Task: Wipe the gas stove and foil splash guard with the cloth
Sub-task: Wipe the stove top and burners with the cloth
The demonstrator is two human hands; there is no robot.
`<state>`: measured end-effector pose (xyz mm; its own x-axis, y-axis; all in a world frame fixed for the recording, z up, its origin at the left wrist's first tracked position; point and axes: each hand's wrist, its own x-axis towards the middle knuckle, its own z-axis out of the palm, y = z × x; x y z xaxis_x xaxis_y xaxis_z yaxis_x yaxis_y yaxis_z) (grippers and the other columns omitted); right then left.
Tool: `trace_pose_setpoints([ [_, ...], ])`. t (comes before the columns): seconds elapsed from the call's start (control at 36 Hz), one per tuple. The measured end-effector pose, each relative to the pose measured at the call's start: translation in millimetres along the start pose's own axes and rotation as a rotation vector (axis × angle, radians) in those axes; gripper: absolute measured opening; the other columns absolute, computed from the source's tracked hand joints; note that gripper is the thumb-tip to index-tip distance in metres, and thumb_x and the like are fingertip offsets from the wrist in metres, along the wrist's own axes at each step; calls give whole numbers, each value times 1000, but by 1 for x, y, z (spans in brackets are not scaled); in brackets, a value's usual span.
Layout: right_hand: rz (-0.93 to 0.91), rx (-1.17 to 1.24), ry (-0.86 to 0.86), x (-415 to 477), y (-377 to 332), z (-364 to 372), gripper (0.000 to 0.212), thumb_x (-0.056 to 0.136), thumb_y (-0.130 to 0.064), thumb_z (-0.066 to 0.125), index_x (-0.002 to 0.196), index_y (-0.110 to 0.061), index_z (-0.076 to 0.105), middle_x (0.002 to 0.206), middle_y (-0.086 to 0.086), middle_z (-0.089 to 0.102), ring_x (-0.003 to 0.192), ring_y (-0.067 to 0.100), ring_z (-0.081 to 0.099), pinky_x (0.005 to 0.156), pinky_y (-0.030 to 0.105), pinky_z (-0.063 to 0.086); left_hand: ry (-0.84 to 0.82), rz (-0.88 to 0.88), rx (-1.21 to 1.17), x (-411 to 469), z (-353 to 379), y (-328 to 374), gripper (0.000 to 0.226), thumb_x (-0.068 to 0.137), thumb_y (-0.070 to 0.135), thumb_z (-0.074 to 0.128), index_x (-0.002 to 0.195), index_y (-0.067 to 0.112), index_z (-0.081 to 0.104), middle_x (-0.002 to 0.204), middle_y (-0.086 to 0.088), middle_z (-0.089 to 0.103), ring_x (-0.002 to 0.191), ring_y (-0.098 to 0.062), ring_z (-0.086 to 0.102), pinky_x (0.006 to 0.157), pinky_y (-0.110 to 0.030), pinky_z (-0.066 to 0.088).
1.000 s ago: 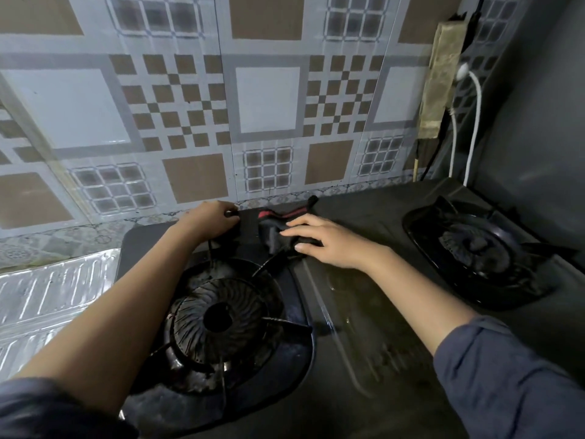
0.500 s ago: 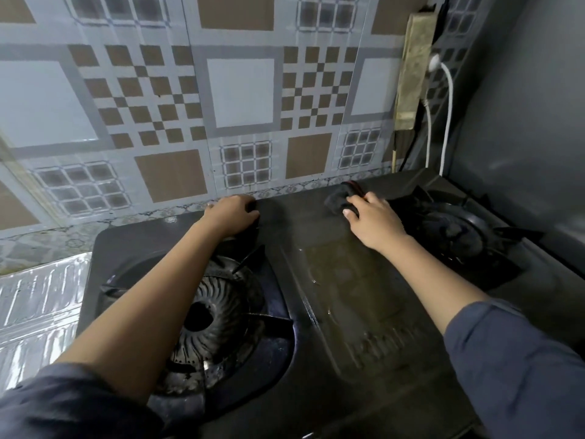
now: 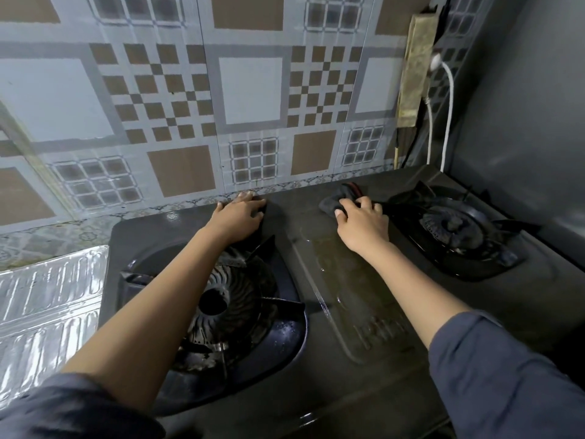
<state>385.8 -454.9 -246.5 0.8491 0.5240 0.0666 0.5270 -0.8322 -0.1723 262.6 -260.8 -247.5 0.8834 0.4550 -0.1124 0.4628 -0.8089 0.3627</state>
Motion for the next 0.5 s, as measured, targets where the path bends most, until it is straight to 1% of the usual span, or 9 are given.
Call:
trace_pose_setpoints([
  [0.08, -104, 63, -33, 1, -12, 3, 40, 98, -37, 29, 135, -26, 39, 144, 9, 35, 129, 33, 32, 103, 44, 29, 19, -5, 5, -3, 2, -3, 45, 99, 32, 34, 144, 28, 31, 159, -1, 13, 147, -21, 12, 117, -53, 7],
  [0.17, -257, 117, -80, -4, -30, 6, 38, 97, -38, 32, 134, -29, 42, 141, 4, 38, 129, 30, 35, 103, 42, 30, 33, -20, 10, -6, 4, -6, 46, 99, 34, 34, 144, 29, 32, 159, 0, 14, 146, -22, 15, 118, -51, 10],
  [0.25, -431, 101, -103, -17, -42, 8, 38, 97, -37, 34, 133, -29, 43, 138, 2, 40, 128, 28, 37, 102, 41, 33, 45, -27, 16, -7, 4, -8, 46, 97, 34, 37, 142, 30, 35, 158, -1, 18, 143, -26, 24, 116, -50, 19],
  [0.31, -505, 90, -125, -24, -39, 5, 39, 98, -37, 34, 135, -29, 41, 139, 0, 39, 129, 25, 35, 102, 40, 34, 55, -30, 7, -7, 4, -8, 46, 96, 33, 39, 141, 31, 37, 157, 0, 21, 141, -27, 29, 114, -49, 23],
  [0.42, -558, 98, -158, -33, -17, -2, 39, 97, -39, 36, 136, -34, 39, 141, -7, 37, 130, 17, 34, 100, 36, 34, 60, -47, 8, -7, 4, -7, 46, 96, 33, 39, 141, 31, 37, 157, 0, 22, 140, -27, 29, 114, -48, 23],
  [0.5, -519, 84, -164, -33, 5, -6, 40, 97, -41, 35, 137, -37, 38, 144, -10, 35, 131, 16, 35, 99, 37, 35, 68, -53, 2, -8, 5, -5, 46, 95, 32, 40, 141, 28, 38, 156, -2, 23, 140, -27, 29, 114, -50, 23],
])
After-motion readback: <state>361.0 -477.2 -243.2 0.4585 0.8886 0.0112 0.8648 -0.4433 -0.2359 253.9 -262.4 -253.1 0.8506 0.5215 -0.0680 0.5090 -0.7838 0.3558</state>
